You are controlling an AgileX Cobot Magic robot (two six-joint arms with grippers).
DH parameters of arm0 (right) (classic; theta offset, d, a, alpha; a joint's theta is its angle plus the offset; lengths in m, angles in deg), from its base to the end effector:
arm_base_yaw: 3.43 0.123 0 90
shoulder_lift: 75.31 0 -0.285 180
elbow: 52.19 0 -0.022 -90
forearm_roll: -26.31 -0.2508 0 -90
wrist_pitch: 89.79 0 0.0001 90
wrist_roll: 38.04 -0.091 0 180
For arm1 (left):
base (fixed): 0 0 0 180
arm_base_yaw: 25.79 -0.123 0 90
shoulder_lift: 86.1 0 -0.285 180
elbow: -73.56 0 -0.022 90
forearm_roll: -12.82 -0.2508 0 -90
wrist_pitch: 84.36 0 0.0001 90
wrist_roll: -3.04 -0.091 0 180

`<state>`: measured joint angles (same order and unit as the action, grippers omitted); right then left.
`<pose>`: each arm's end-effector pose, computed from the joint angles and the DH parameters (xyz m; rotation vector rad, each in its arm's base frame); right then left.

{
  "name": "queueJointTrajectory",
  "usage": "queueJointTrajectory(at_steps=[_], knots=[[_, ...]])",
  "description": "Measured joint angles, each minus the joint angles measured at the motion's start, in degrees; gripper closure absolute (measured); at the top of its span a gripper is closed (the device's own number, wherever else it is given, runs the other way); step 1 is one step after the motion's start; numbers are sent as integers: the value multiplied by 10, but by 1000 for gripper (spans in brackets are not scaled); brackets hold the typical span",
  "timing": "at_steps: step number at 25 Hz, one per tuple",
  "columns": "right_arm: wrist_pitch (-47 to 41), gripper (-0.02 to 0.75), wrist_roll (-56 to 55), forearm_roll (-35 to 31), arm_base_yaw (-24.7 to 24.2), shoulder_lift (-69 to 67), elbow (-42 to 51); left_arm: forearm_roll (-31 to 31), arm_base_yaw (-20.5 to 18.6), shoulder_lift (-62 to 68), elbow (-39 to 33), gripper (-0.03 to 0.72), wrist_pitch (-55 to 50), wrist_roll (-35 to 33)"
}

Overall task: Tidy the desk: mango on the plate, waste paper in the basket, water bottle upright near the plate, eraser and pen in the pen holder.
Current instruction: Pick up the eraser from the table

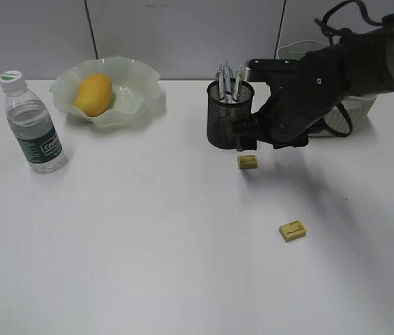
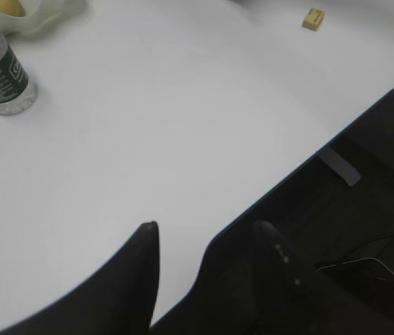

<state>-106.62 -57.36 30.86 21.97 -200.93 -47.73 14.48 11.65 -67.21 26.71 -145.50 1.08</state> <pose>0.3818 0.1790 0.1338 -0.2259 2.5710 0.2371 0.0166 -0.0156 0.2837 0.7538 2.1096 -0.3758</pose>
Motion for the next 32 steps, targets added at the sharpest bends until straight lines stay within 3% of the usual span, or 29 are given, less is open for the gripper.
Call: queueJointTrajectory(at_steps=[16, 20, 25, 32], knots=[[24, 174, -2, -1, 6, -75, -28, -2, 0, 0, 0, 354, 0, 9], [24, 241, -2, 0, 6, -86, -40, -2, 0, 0, 0, 354, 0, 9], [9, 420, -2, 3, 6, -87, -43, -3, 0, 0, 0, 354, 0, 9], [-29, 421, 0, 3, 6, -86, -58, -3, 0, 0, 0, 354, 0, 9]])
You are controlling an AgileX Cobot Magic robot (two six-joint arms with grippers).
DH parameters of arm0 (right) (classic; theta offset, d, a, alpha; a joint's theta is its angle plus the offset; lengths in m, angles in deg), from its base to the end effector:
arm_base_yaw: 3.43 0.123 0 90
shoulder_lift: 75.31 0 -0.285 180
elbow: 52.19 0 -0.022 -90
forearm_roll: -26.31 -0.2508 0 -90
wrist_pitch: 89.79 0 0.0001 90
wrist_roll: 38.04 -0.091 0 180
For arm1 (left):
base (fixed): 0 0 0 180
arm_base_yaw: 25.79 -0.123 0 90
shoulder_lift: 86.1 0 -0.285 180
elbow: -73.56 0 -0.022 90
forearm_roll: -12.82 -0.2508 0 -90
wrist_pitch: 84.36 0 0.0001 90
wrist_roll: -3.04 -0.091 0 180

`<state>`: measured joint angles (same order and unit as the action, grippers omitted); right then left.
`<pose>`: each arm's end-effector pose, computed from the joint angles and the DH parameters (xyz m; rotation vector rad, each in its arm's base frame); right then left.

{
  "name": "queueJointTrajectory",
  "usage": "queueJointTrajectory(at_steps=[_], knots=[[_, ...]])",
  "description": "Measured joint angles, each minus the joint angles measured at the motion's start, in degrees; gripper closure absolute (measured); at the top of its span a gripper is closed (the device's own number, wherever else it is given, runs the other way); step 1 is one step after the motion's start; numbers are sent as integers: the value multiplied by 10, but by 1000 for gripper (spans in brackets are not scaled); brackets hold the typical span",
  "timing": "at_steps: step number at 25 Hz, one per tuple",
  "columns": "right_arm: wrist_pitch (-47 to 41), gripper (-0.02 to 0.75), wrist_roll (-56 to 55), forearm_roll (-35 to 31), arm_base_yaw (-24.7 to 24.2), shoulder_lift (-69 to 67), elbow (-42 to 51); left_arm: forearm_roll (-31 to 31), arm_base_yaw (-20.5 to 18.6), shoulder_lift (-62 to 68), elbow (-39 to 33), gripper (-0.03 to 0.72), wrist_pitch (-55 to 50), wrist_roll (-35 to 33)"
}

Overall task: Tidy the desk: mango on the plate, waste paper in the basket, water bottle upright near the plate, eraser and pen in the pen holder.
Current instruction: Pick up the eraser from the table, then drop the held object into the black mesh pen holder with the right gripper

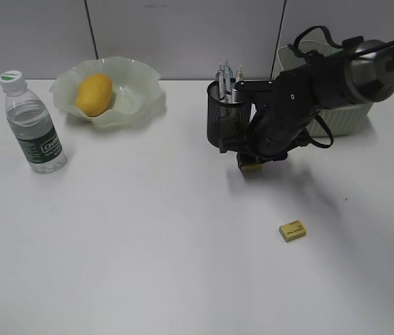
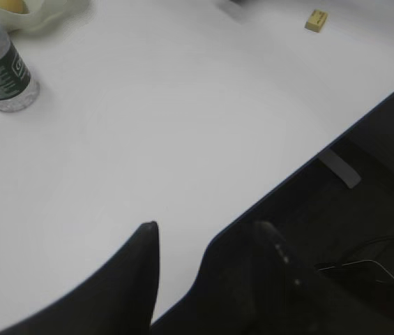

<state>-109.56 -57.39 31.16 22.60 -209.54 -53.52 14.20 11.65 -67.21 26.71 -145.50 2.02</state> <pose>0.3959 0.1904 0.0918 -0.2530 2.6653 0.1916 0.0168 -0.0153 0.2837 0.7369 2.1162 -0.3787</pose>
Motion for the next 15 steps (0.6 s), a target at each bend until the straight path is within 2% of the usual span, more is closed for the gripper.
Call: queueJointTrajectory(at_steps=[5, 15], knots=[[-69, 424, 17, 0, 0, 37, -20, 0, 0, 0, 0, 354, 0, 0], [-64, 425, 23, 4, 0, 101, -138, 0, 0, 0, 0, 354, 0, 0]])
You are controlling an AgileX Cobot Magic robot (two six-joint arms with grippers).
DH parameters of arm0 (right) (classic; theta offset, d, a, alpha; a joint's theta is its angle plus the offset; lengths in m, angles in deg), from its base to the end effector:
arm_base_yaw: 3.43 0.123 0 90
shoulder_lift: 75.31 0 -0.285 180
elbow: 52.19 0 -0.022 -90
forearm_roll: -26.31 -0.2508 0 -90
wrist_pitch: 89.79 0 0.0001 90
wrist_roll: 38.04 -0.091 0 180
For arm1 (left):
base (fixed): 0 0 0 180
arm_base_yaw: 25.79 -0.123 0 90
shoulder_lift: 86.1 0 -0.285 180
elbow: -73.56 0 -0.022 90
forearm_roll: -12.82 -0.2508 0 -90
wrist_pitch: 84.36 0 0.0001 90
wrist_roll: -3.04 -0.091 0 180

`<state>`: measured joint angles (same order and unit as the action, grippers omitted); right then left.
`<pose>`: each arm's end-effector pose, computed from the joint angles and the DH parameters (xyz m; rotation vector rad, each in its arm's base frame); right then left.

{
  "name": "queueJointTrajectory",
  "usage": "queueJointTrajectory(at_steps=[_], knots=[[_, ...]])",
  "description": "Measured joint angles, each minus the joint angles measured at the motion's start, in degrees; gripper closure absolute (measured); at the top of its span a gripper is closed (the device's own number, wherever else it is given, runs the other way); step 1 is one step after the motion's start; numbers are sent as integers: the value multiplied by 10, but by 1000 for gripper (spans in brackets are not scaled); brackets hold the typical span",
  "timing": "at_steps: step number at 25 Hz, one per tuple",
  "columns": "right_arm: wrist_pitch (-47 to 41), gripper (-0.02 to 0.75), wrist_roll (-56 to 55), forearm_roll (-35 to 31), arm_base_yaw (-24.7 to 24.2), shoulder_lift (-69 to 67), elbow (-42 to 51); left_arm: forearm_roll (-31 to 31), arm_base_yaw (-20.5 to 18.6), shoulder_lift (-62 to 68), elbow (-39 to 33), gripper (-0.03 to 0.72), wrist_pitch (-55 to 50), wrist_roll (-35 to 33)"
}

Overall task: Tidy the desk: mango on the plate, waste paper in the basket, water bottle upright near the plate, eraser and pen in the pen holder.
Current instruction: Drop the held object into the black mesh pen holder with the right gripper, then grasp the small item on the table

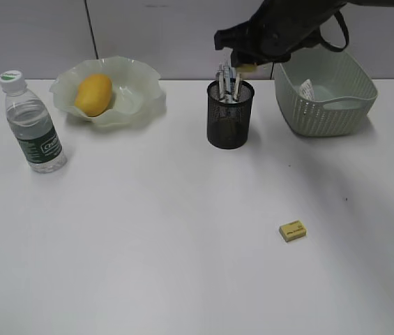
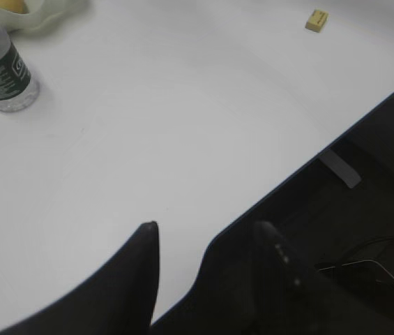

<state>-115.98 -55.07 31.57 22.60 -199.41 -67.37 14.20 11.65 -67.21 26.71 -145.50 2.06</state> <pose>0.4225 0.2022 0.2341 -0.2637 2.3583 0.2773 0.0168 -0.0153 0.2837 0.7362 2.1165 -0.3791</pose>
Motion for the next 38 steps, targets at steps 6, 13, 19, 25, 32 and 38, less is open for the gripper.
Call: queueJointTrajectory(at_steps=[6, 13, 19, 25, 32, 38], knots=[[29, 425, 1, -1, 0, -27, -40, 0, 0, 0, 0, 354, 0, 0], [39, 415, 1, -11, 0, -75, -43, 0, 0, 0, 0, 354, 0, 0], [52, 174, 1, -13, 0, -78, -47, 0, 0, 0, 0, 354, 0, 1], [-23, 152, 19, -13, 0, -78, -76, 0, 0, 0, 0, 354, 0, 1], [-192, 174, 109, -13, 0, -48, -101, 0, 0, 0, 0, 354, 0, 1], [-328, 175, 165, -13, 0, -10, -103, 0, 0, 0, 0, 354, 0, 1]])
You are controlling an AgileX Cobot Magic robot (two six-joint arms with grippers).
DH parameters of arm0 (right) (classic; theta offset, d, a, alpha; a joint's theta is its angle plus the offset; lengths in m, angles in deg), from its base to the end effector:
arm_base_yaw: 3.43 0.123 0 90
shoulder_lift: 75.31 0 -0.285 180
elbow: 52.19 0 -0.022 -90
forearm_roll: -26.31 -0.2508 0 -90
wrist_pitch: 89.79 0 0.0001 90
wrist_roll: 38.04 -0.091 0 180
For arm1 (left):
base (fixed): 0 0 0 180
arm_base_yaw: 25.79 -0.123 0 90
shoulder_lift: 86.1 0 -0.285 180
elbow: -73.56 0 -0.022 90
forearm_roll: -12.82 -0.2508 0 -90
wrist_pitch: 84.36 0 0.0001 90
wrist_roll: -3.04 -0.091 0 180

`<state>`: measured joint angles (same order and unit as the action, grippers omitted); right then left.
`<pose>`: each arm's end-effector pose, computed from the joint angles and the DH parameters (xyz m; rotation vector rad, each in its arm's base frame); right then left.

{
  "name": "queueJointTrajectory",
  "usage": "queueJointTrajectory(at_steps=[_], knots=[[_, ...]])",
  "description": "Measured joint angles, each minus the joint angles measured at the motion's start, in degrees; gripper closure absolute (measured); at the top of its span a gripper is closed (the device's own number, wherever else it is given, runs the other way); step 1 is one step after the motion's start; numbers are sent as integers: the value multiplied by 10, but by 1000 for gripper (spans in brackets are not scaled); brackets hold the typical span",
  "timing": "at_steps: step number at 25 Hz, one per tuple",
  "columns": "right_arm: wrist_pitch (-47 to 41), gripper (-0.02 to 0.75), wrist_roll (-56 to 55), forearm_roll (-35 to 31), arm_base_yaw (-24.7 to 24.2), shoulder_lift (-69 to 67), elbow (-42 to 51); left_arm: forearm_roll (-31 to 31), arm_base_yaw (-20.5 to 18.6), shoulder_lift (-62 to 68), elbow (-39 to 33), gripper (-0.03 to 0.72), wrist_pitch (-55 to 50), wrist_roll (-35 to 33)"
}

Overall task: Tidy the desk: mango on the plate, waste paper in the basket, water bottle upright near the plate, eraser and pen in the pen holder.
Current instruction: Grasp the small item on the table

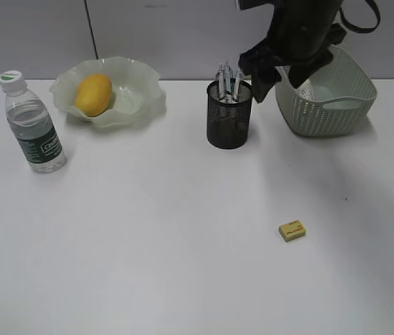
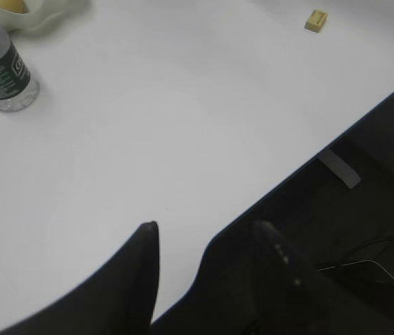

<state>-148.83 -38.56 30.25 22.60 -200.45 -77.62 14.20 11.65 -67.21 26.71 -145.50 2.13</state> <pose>0.4048 0.1917 0.2508 -0.6434 2.6898 0.0308 0.0168 -0.0153 0.2837 0.7349 2.1171 -0.3797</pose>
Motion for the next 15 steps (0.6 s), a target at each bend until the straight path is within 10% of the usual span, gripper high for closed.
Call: queueJointTrajectory(at_steps=[15], knots=[[-99, 176, 10, -17, 0, 169, 126, -2, 0, 0, 0, 355, 0, 0]])
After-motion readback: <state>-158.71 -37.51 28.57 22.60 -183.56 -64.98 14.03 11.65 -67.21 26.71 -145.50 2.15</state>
